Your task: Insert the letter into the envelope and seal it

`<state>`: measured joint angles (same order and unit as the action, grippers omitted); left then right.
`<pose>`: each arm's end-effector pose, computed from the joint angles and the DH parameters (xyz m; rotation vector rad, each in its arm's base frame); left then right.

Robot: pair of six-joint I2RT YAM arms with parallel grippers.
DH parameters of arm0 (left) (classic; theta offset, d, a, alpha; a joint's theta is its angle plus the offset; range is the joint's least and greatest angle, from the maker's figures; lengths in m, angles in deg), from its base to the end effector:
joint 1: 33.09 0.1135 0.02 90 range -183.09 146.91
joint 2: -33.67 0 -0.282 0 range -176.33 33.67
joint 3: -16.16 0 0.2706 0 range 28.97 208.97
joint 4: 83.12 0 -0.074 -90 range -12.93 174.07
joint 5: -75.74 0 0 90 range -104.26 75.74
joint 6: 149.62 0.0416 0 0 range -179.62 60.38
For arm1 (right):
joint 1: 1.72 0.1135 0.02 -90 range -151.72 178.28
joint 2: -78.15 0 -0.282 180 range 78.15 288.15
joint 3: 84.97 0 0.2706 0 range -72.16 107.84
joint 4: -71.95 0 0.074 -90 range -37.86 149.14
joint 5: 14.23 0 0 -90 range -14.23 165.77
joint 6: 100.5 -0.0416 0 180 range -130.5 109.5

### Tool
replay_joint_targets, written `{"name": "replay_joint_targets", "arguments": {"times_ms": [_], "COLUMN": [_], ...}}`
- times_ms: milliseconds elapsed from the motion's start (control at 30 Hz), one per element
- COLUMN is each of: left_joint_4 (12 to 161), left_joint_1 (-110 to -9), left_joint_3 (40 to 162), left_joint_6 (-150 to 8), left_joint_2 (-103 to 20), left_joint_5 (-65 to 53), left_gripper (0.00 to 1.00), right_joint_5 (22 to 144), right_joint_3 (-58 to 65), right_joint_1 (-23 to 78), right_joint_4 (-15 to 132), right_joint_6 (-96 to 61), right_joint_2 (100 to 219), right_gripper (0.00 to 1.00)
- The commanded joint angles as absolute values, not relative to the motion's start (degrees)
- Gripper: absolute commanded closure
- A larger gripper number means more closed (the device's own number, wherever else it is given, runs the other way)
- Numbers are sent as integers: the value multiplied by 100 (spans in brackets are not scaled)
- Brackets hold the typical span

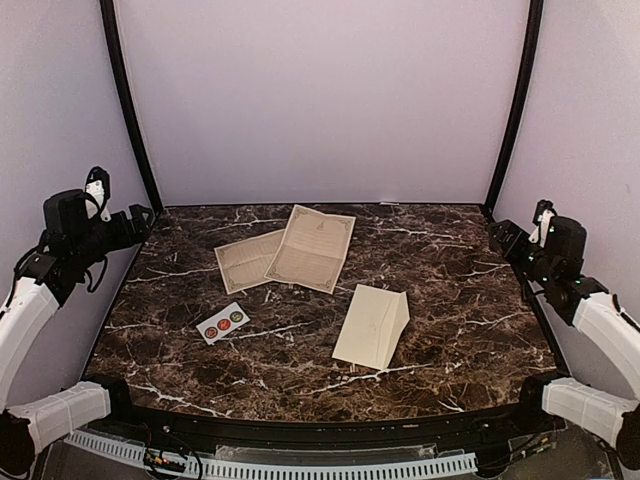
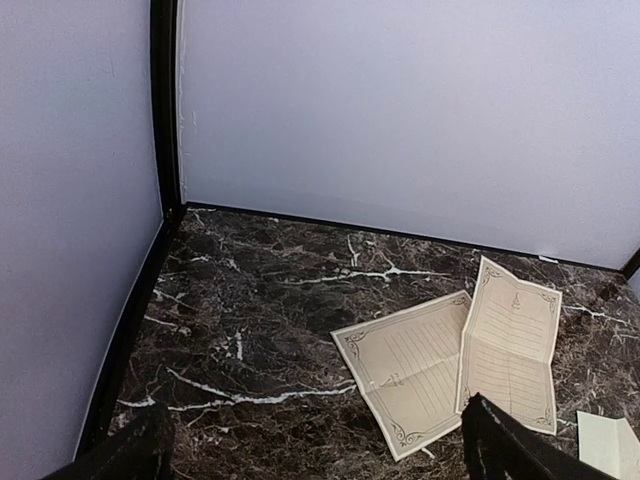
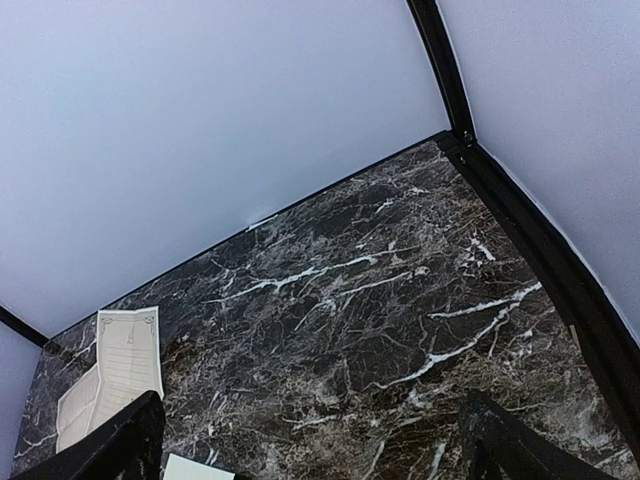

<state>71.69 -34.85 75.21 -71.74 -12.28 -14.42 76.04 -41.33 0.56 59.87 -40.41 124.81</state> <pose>0.2004 -0.0060 0.3533 -0.1632 1.7776 -0.1719 0.2081 0.0085 0.2742 0.4392 1.8000 0.3976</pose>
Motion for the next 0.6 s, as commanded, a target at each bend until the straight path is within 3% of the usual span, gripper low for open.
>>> {"name": "replay_joint_targets", "arguments": {"times_ms": [0,367,567], "left_joint_4": [7123,7376,7109], "left_joint_1": [-3476,-3476,-3572], "left_joint_3": [7507,7586,8597], "left_joint_6": [-7036,-7129,-7304], "left_joint_2": [-1245,-1176,-2118], "left_joint_5": [-1305,-776,449], "left_gripper": [1,1,1], "right_joint_5": [7699,9141,9023], "right_joint_3": [-3998,-3468,-2814], "right_joint_1": [32,128,1113], "right_joint_4": [5936,5518,5295], "right_joint_6": [-3955,-3258,-3186], "right_joint_2": [12530,12920,13502], "right_gripper": [1,1,2]}}
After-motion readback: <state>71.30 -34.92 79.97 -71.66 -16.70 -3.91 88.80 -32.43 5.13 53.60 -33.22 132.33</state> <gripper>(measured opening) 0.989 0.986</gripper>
